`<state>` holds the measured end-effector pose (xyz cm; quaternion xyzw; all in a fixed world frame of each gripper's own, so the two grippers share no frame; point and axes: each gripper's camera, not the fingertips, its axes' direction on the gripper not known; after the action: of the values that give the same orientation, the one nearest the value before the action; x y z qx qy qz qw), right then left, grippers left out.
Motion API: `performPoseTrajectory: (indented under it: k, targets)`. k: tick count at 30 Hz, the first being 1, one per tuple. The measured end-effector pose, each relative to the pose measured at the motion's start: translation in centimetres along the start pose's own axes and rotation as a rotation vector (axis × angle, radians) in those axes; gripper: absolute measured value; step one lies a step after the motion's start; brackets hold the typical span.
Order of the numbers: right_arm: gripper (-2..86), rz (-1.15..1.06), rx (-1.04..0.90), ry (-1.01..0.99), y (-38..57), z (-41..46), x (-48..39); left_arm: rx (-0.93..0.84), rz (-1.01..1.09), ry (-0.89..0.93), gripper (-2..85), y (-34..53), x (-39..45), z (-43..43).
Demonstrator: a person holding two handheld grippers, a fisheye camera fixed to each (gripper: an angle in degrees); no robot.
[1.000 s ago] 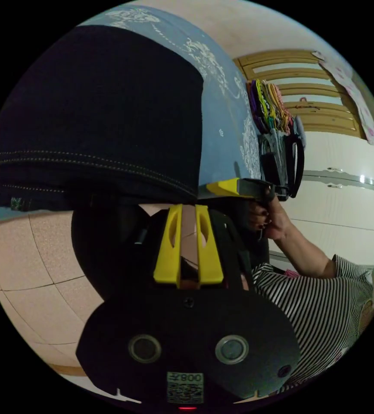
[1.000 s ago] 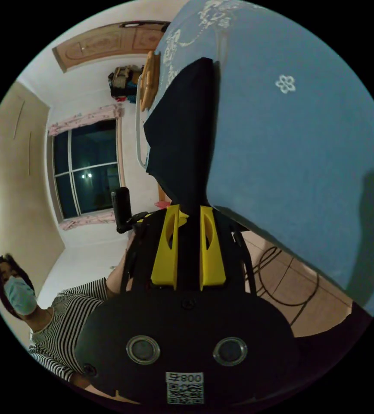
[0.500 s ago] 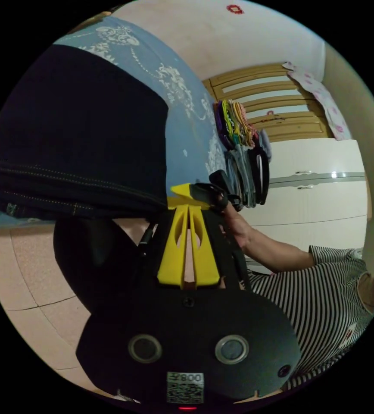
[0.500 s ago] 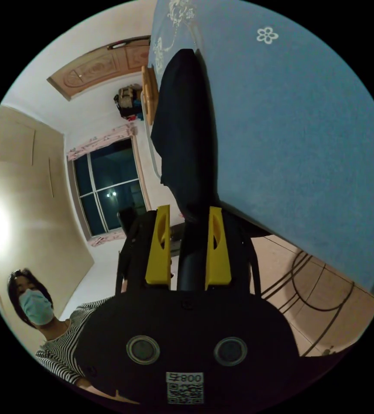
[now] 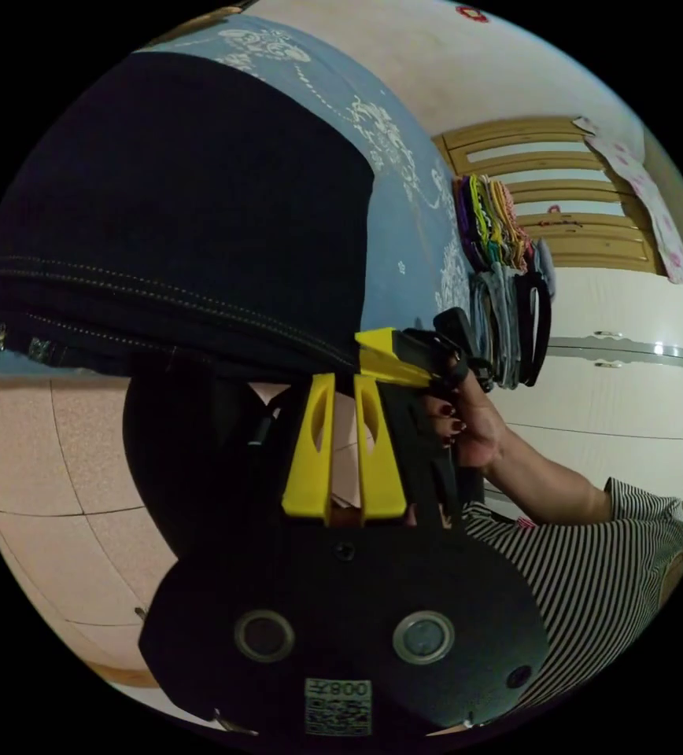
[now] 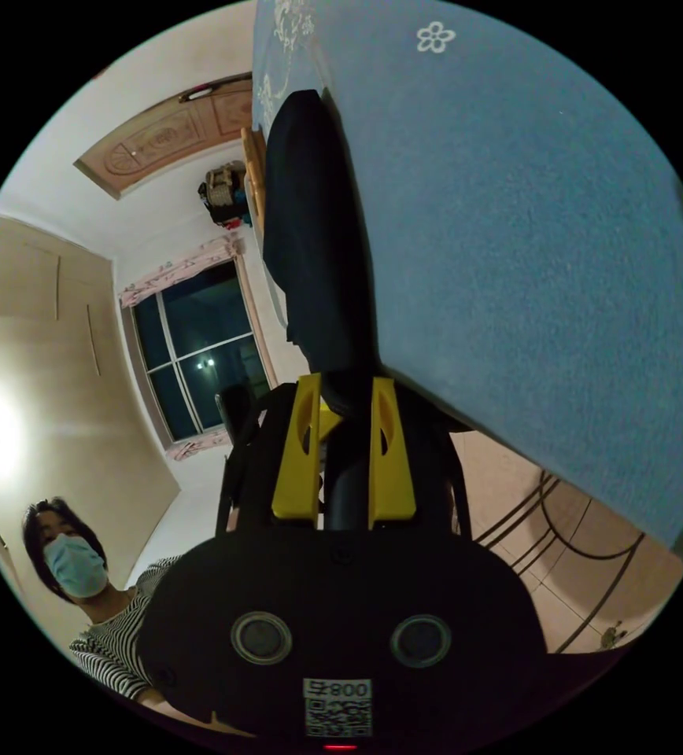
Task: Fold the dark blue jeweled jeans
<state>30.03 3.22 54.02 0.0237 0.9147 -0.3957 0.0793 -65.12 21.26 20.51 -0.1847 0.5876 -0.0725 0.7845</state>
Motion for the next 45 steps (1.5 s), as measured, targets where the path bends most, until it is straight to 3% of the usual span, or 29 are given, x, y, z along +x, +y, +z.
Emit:
performPoseTrajectory:
  k: [15,19,26,31,40,45]
  targets:
    - [6.2,0.007,0.003,-0.02,6.5,6.7,-6.0,0.108,0.014,0.136,1.9,-0.6,-1.3,-4.6]
    - [3.4,-0.016,0.014,-0.055,8.9,8.8,-8.5,0.278,-0.113,0.123,4.2,0.9,-4.4,-8.5]
    - [2.2,-0.061,0.021,-0.141,12.6,12.6,-13.5,0.643,-0.425,0.383,12.6,2.8,-11.7,-12.3]
    - [2.0,-0.078,0.024,-0.185,15.7,16.3,-17.3,0.75,-0.521,0.52,14.3,1.9,-13.6,-11.8]
    - [2.0,-0.068,0.027,-0.211,21.7,22.9,-22.3,0.794,-0.503,0.579,13.2,-0.7,-12.5,-10.7]
    - [2.1,-0.066,0.022,-0.209,25.5,26.6,-24.9,0.721,-0.498,0.525,12.1,-3.1,-10.8,-9.4]
